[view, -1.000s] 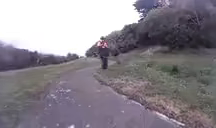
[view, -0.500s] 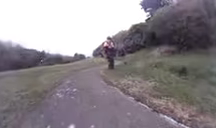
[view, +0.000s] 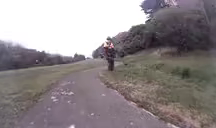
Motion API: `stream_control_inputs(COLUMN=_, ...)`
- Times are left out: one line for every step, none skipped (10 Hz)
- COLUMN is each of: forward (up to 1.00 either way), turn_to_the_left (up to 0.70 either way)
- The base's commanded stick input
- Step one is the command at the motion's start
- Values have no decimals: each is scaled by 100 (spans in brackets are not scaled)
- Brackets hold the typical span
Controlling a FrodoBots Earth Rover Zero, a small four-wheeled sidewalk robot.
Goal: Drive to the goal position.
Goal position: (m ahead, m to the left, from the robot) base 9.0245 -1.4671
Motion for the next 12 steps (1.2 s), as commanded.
stream_control_inputs(forward=45, turn_to_the_left=27)
stream_control_inputs(forward=45, turn_to_the_left=11)
stream_control_inputs(forward=45, turn_to_the_left=0)
stream_control_inputs(forward=45, turn_to_the_left=0)
stream_control_inputs(forward=45, turn_to_the_left=0)
stream_control_inputs(forward=45, turn_to_the_left=0)
stream_control_inputs(forward=45, turn_to_the_left=0)
stream_control_inputs(forward=45, turn_to_the_left=15)
stream_control_inputs(forward=45, turn_to_the_left=27)
stream_control_inputs(forward=45, turn_to_the_left=27)
stream_control_inputs(forward=45, turn_to_the_left=27)
stream_control_inputs(forward=45, turn_to_the_left=27)
